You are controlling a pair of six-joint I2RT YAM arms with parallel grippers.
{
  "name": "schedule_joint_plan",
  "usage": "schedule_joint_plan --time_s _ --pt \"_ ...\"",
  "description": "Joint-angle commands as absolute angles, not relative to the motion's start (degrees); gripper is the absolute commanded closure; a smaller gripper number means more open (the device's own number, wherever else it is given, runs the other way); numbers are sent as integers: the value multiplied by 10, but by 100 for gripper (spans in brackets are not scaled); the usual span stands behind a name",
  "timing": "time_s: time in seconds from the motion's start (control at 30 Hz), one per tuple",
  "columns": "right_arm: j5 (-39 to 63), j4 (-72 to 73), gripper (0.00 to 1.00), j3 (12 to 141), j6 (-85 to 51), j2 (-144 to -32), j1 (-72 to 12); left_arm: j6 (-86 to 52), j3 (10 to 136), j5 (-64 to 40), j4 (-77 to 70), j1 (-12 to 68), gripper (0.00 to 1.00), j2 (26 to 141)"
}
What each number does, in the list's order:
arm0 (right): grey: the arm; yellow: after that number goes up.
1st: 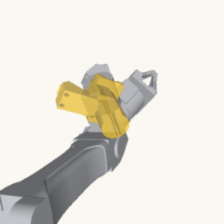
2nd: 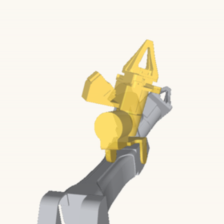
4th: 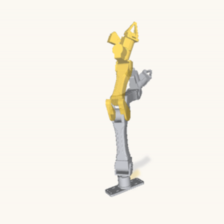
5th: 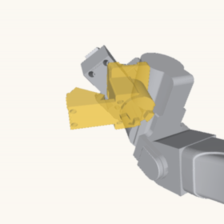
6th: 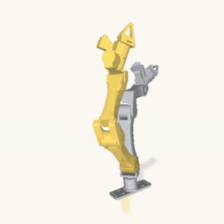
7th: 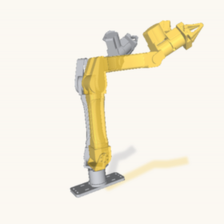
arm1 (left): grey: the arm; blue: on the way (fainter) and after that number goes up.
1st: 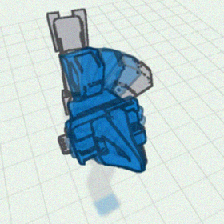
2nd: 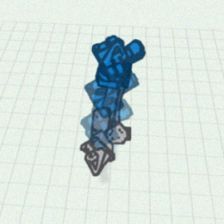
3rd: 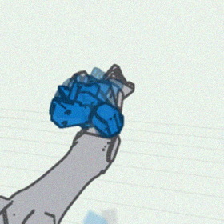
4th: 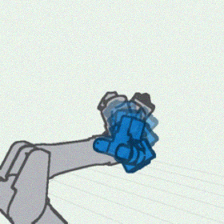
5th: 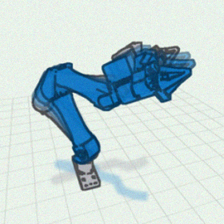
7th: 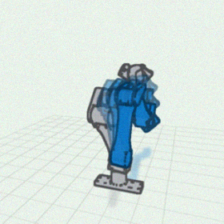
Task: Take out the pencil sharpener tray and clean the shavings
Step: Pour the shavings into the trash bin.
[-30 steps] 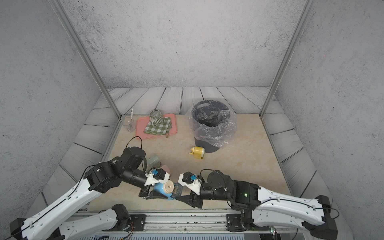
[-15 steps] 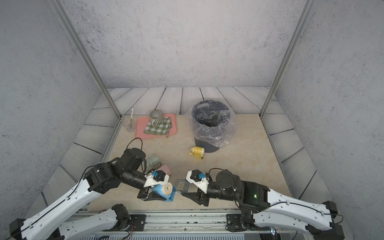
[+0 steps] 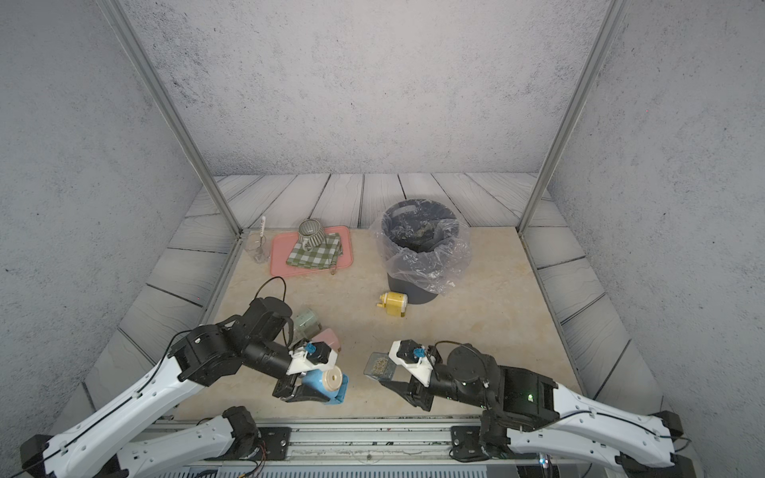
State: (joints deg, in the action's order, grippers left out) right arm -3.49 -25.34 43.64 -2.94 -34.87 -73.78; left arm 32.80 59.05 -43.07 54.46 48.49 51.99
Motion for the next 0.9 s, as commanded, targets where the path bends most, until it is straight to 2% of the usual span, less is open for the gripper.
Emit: schedule_joint_plan --time_s 0.0,0.47,0.7,0.8,0.87 --pt "-73 -280 72 454 -23 -348 -736 335 585 -435 541 485 100 515" --pt "-160 -263 72 450 -23 -318 -735 333 566 -425 536 484 100 502" --pt "-259 -234 72 506 4 -381 -725 330 563 -430 517 484 100 513" --pt "-242 -225 72 548 7 -430 -682 334 562 -428 518 484 100 518" --pt "-203 -233 72 590 -13 -468 -622 338 562 -427 522 484 100 519"
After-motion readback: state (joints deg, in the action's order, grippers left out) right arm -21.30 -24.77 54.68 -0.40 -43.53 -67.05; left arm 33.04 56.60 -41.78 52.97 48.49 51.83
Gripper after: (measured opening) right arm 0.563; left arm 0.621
